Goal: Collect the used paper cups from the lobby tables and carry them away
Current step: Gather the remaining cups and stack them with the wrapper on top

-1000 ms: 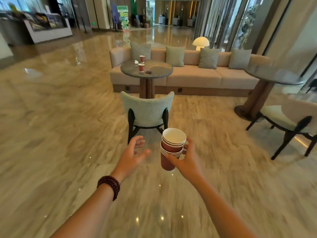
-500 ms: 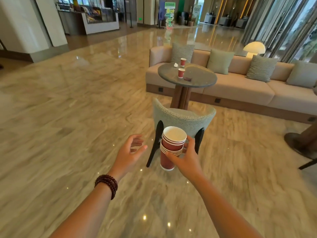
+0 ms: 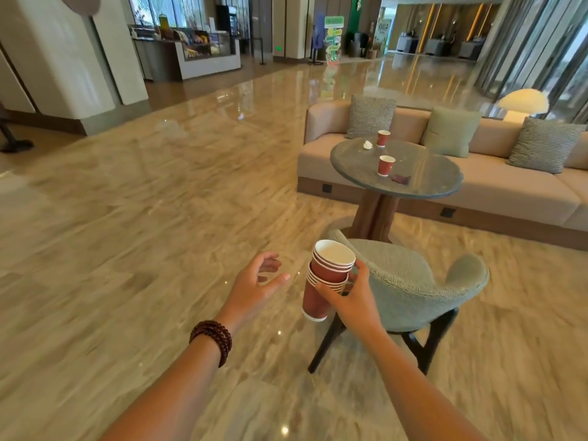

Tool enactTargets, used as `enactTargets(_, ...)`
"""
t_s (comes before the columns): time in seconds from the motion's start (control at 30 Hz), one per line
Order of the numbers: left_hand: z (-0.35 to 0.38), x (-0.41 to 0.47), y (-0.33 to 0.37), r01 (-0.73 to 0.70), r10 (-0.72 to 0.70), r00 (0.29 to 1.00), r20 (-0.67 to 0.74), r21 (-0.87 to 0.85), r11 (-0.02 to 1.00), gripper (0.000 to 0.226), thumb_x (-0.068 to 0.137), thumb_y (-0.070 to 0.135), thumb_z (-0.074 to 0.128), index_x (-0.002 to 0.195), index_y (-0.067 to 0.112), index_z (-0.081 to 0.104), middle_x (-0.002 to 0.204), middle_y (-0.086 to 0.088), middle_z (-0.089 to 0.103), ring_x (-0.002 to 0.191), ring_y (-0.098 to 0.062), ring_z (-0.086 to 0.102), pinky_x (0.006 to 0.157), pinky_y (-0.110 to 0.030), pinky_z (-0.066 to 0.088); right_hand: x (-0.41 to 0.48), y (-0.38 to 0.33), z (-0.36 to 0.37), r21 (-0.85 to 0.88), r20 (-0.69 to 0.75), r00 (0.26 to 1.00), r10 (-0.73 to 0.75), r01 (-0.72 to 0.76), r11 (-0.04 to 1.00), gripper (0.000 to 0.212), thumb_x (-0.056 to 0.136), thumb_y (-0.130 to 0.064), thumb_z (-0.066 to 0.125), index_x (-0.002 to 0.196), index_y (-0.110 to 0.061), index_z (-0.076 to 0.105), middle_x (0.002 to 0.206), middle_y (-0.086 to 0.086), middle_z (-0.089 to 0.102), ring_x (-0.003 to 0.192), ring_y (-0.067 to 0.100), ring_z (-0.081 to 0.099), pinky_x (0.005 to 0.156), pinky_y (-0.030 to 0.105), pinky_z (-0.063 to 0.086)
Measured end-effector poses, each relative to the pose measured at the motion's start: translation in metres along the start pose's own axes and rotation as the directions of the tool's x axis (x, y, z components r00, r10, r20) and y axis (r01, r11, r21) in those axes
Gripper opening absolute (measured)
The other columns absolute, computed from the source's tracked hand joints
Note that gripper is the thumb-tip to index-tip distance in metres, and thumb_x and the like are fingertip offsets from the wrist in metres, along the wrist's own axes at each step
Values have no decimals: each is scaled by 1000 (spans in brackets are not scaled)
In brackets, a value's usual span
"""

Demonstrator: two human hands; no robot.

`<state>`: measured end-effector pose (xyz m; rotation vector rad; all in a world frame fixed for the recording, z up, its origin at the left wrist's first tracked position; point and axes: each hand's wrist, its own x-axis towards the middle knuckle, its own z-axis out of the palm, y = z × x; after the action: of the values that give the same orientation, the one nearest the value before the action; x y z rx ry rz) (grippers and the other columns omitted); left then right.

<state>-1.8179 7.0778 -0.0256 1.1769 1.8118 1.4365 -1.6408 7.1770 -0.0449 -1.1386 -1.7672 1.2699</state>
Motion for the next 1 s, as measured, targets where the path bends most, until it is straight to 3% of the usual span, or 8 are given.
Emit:
enactTargets(0.1,-20,49,-9,-12,13,1000,-5,8,1000,31,84,29,68,112,33,55,108,9,64,103,-1,58,88,-23,44,51,-9,23,26,-33,999,6,-5,1000,82,72,-27,80,135,-24,27,99,-26,50,87,-7,55,73,18,45)
enactTargets(0.27,-39,129,-28,1,-1,1000,-5,8,1000,33,85,28,67,115,29,54,109,8,63,103,-1,58,86,-21,44,133,-10,50,16,-57,998,9,-8,1000,81,72,-24,80,135,-22,29,98,-27,50,78,-24,55,59,1,42)
enactTargets(0.33,-43,159,-34,6,-6,1000,-6,12,1000,35,85,28,67,118,27,54,109,9,63,104,-3,58,89,-23,44,163,-8,56,-3,-54,999,1,-2,1000,82,72,-26,80,135,-23,28,97,-27,50,78,-27,52,59,2,42)
enactTargets(0.47,-51,231,-48,9,-8,1000,-16,11,1000,37,86,28,66,120,25,54,110,9,62,105,-3,58,92,-28,45,234,-4,67,-35,-51,999,-7,5,999,86,70,-29,81,137,-24,27,97,-28,48,82,-18,53,64,8,42)
enactTargets(0.6,-56,307,-55,20,-20,1000,-22,-8,1000,36,85,30,67,119,28,54,110,9,61,106,-3,57,94,-29,44,310,-3,74,-33,-29,1000,-3,2,999,86,71,-27,81,137,-23,26,104,-19,53,84,-19,52,62,6,42)
enactTargets(0.87,-60,442,-64,28,-28,1000,-9,-1,1000,37,86,33,64,121,30,52,113,10,59,109,-3,55,92,-27,44,441,-7,75,-26,-67,998,13,-14,1000,88,71,-25,81,138,-21,26,115,-11,50,100,7,55,78,17,41)
enactTargets(1.0,-55,503,-74,27,-27,999,25,-10,1000,43,83,45,63,122,32,52,114,13,59,107,1,55,93,-29,44,491,-2,79,-32,-102,994,32,-35,999,87,71,-25,81,137,-23,26,110,-15,50,96,1,54,70,8,40)
